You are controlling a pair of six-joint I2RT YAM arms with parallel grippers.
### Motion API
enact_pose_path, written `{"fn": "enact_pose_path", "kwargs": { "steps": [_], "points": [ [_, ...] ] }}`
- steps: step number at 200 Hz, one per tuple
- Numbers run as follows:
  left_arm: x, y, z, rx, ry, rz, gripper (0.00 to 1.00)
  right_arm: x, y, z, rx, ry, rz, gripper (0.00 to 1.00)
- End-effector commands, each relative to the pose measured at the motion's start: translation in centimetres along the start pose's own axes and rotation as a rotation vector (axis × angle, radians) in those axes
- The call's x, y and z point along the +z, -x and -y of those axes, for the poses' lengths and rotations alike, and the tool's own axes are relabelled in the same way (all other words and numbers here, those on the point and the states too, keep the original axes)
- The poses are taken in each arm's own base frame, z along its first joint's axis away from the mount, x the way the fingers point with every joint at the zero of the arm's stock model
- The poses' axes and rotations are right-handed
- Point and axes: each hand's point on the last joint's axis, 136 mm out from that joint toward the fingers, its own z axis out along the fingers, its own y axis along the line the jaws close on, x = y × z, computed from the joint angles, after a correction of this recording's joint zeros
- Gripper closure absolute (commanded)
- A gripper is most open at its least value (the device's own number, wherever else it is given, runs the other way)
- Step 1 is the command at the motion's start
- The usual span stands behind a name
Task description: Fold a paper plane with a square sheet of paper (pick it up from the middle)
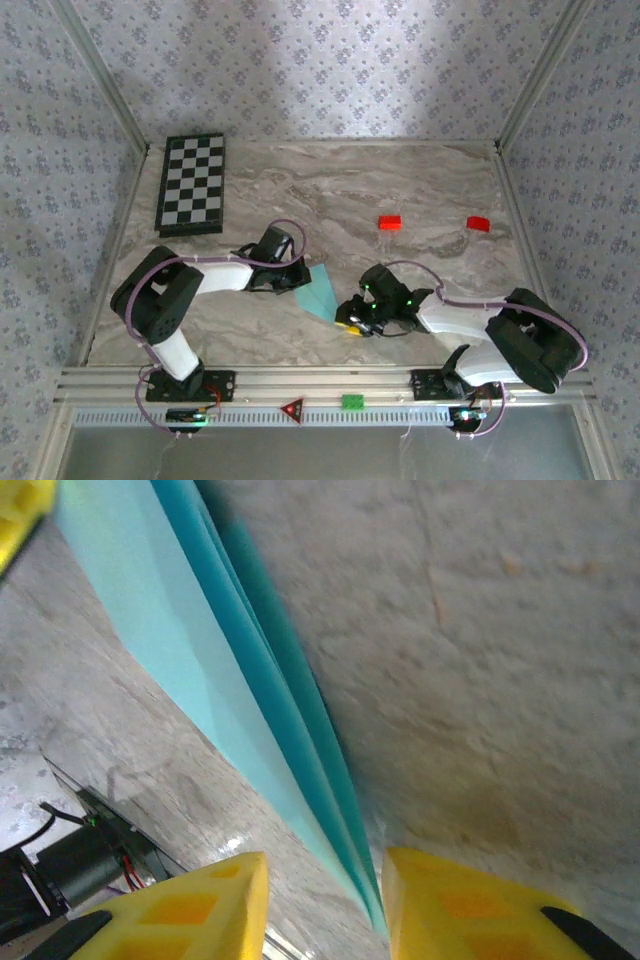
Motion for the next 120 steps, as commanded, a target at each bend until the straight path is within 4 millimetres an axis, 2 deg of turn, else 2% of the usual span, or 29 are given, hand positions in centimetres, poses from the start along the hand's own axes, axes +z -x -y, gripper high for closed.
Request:
{"fn": "enact_pose_path", "kwargs": {
  "steps": [1,35,84,120],
  "points": [
    [0.5,-1.4,-1.5,-0.03,0.029,-0.06,0.99,0.0,0.8,-0.5,0.0,0.029,0.04,0.63],
    [0.6,-1.5,-1.5,-0.034,0.028,-0.061,0.99,-0.2,0.9,-1.2,-0.029,0.059,0.048,0.63],
    [0.4,-1.2,-1.1,-0.034,0.022,-0.056,0.99,-0.3,1.3,-3.4,-0.073,0.148,0.059,0.64],
    [0.4,-1.3,-1.2,-0.04,0.026,-0.058,0.99,0.1,1.4,-3.3,-0.077,0.151,0.053,0.76]
  ]
}}
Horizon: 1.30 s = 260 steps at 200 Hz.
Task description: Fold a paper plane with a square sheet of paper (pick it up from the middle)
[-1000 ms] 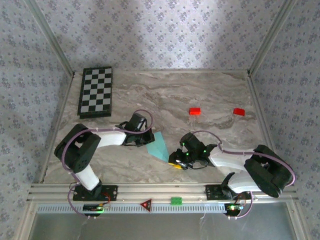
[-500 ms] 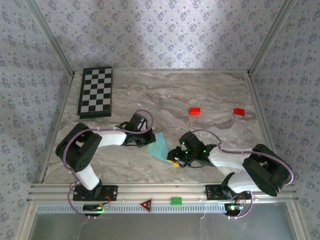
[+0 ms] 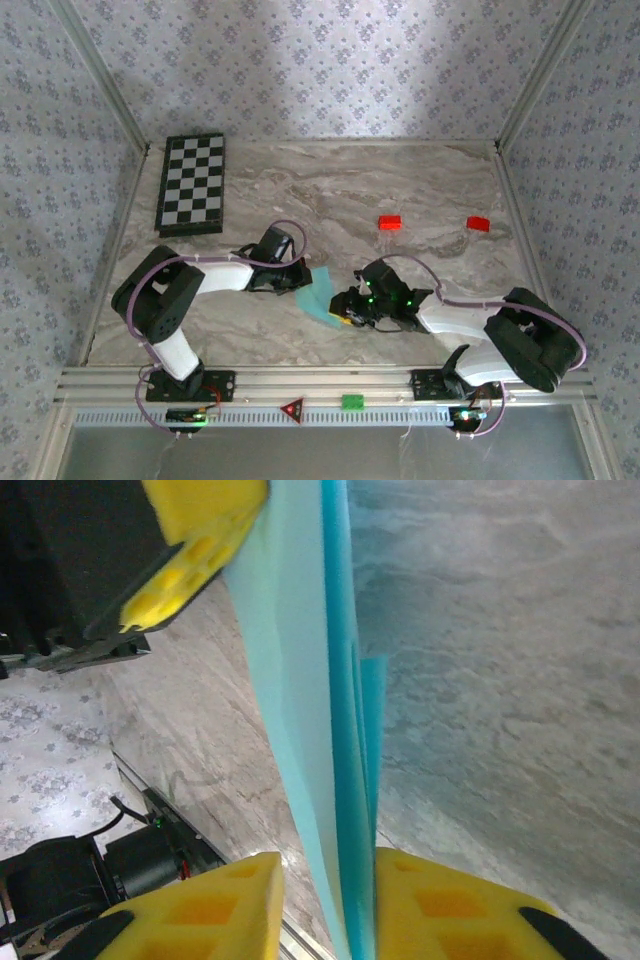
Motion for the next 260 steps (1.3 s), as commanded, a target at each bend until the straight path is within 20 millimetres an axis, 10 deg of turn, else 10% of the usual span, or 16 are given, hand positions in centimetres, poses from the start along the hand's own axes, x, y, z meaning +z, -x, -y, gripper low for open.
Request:
{"fn": "enact_pose_path", "kwargs": {
  "steps": [1,117,194,260],
  "points": [
    [0.3,-1.0,-1.4,-0.035,0.042,-0.039,0.99,0.3,0.0,0.3,-0.002,0.01,-0.005,0.77],
    [-6.5,2.2,5.5,0.099,-0.118,0.154,0.82,-2.5,1.0,-0.1,-0.16,-0.037,0.104,0.98],
    [-13.4,2.3,3.7,0.108,-0.093,0.403,0.67,-6.6,3.3,-1.5,-0.408,-0.226,0.223,0.99],
    [-16.0,1.2,1.5,0.014,-0.122,0.467,0.6,-7.9,4.5,-0.9,-0.287,-0.417,0.288,0.99]
  ]
}}
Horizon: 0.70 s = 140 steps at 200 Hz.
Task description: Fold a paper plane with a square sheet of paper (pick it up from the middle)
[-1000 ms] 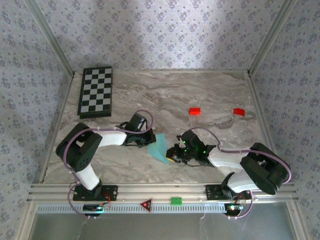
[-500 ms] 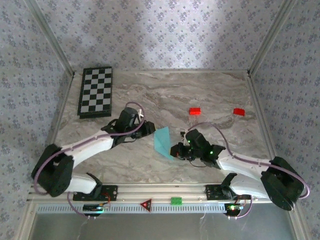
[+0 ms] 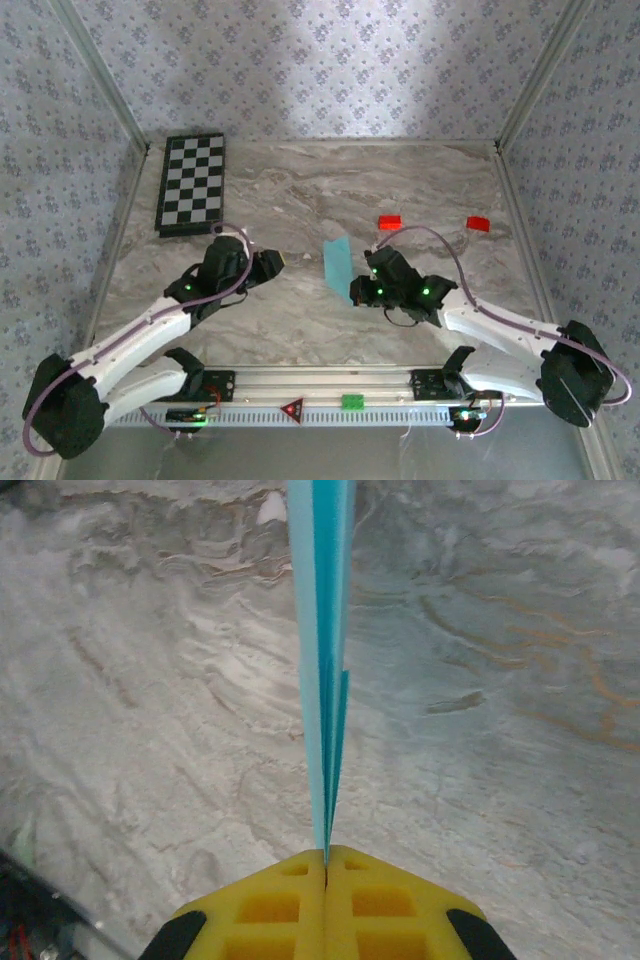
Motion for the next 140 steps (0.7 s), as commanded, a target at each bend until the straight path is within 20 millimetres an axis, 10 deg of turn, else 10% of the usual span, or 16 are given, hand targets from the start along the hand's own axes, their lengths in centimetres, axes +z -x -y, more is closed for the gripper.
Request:
{"fn": "enact_pose_path", "kwargs": {
  "steps": [1,67,140],
  "points": [
    [-0.9,-0.3,-0.7,-0.044,0.011,0.005,0.6,-0.9,0.3,1.2,0.058,-0.144,0.004,0.99],
    [-3.0,-1.3,-2.6,-0.098,0.028,0.008,0.55,-1.1,-0.2,-2.2,0.011,-0.191,-0.056,0.99],
    [-3.5,-1.7,-2.5,-0.102,0.008,-0.017,0.52,-3.7,1.3,-1.6,-0.068,-0.239,0.016,1.0]
  ]
}}
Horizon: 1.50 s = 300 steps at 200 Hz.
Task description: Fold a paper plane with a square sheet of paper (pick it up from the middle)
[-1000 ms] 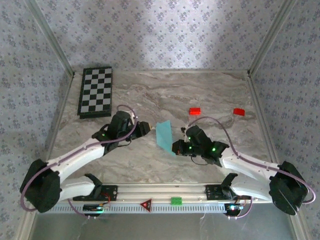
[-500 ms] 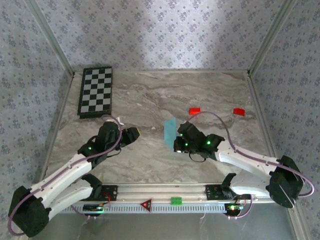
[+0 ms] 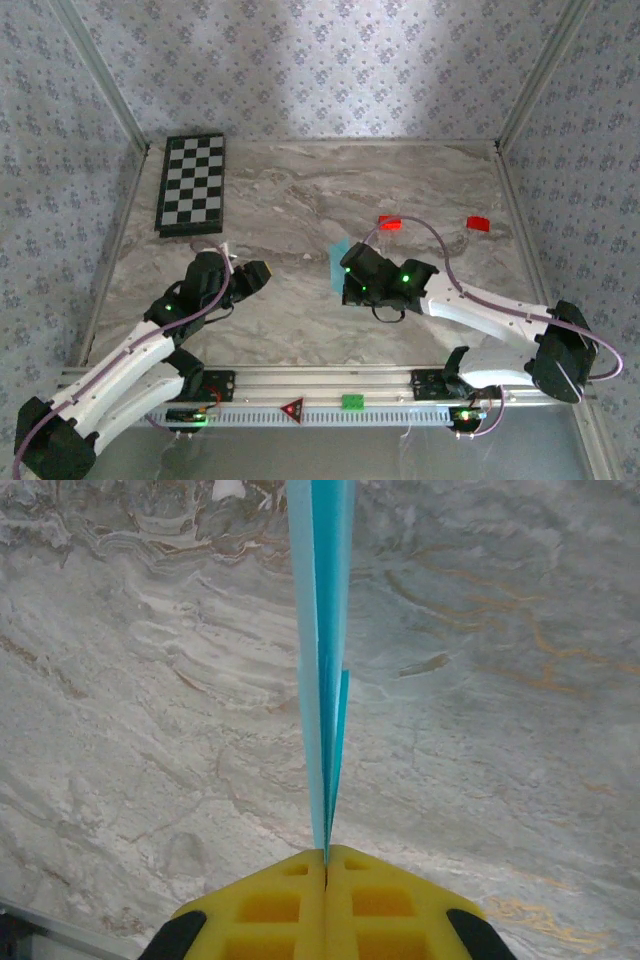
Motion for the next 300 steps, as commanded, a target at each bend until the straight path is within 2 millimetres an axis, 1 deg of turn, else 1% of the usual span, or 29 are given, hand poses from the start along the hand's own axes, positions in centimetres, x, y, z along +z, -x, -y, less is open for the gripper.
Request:
{"fn": "enact_pose_path", "kwargs": {
  "steps": [1,16,25,35,48,60,74,85,94,113,145,160,164,178,205,245,273,300],
  "points": [
    [-0.4,-0.4,-0.2,-0.003,-0.003,-0.023,0.52,-2.0,1.3,0.6,-0.042,-0.037,0.067,1.0],
    [-0.7,-0.5,-0.3,0.0,-0.004,-0.026,0.5,-2.3,1.4,0.9,-0.063,-0.046,0.078,1.0],
    [-0.9,-0.6,-0.3,0.015,-0.005,-0.039,0.49,-2.6,2.1,0.9,-0.091,-0.048,0.112,1.0],
    [-1.2,-0.7,-0.8,0.017,0.021,-0.048,0.48,-2.9,2.7,0.8,-0.148,-0.052,0.147,1.0],
    [-1.6,-0.7,-1.4,0.007,0.05,-0.047,0.48,-3.0,2.8,1.4,-0.172,-0.089,0.162,1.0],
    [-2.2,-0.6,-1.3,0.004,0.044,-0.037,0.47,-3.0,2.7,1.7,-0.173,-0.101,0.163,1.0],
    [-2.9,-0.5,-1.2,-0.002,0.03,-0.024,0.41,-3.0,2.5,1.4,-0.184,-0.085,0.16,1.0],
    [-3.4,-0.6,-1.1,-0.002,0.019,-0.021,0.33,-3.0,2.3,1.2,-0.199,-0.081,0.162,1.0],
    [-3.7,-0.7,-1.0,-0.012,0.008,-0.022,0.29,-3.1,2.2,1.2,-0.211,-0.083,0.159,1.0],
    [-4.1,-1.2,-0.5,-0.04,-0.022,-0.043,0.25,-3.3,1.9,1.5,-0.249,-0.104,0.14,1.0],
    [-4.3,-1.9,-1.3,-0.075,-0.014,-0.056,0.23,-4.0,2.1,2.9,-0.32,-0.188,0.138,1.0],
    [-4.2,-1.9,-1.3,-0.073,-0.019,-0.052,0.22,-4.5,2.3,3.6,-0.338,-0.241,0.146,1.0],
    [-4.2,-1.9,-1.4,-0.073,-0.017,-0.051,0.22,-4.5,2.3,3.8,-0.376,-0.257,0.143,1.0],
    [-4.0,-1.7,-1.6,-0.071,-0.006,-0.043,0.21,-4.8,2.6,4.5,-0.41,-0.316,0.137,1.0],
    [-3.8,-1.5,-1.4,-0.051,0.003,-0.049,0.2,-5.3,3.3,4.7,-0.464,-0.399,0.137,1.0],
    [-3.9,-2.1,-2.0,-0.048,0.058,-0.091,0.19,-4.3,3.7,4.3,-0.56,-0.467,0.119,1.0],
    [-4.3,-2.4,-3.1,-0.042,0.105,-0.098,0.19,-3.7,3.8,4.5,-0.633,-0.559,0.095,1.0],
    [-4.5,-2.1,-4.2,-0.055,0.148,-0.068,0.19,-2.5,4.0,4.7,-0.683,-0.618,0.084,1.0]
  ]
}}
